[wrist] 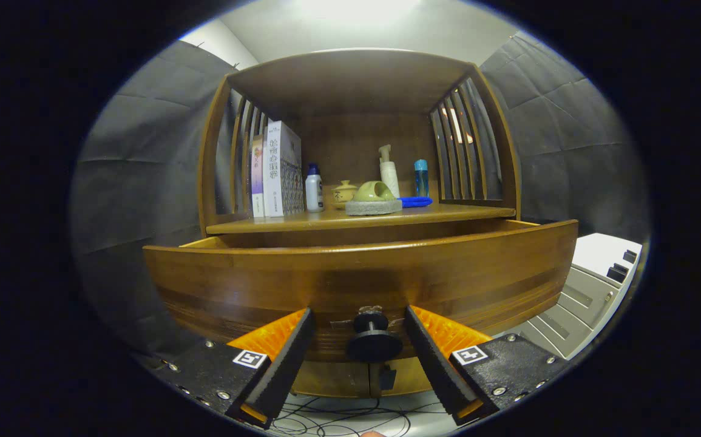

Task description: Pull open the drawer, take out the items inside it, and place them on the countertop above the cabinet.

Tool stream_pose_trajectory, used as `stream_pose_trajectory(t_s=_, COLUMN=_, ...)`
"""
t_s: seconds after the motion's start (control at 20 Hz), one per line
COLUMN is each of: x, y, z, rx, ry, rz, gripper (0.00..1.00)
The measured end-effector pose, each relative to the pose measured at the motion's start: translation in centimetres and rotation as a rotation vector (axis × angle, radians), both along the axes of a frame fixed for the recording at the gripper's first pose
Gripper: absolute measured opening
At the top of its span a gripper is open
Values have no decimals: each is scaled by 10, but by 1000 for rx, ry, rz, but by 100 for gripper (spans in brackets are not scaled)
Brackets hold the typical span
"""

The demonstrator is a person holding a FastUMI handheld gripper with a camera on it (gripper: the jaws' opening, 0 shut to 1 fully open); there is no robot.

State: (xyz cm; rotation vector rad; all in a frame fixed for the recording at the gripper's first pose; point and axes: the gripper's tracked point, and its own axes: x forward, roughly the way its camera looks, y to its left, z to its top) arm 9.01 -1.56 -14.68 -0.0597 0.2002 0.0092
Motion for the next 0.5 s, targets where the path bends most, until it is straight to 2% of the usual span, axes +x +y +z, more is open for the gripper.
stream_pose_trajectory(t_s=0.5, x=41, y=0, z=-5, rx=-6, ry=-2, rz=-10, gripper=94)
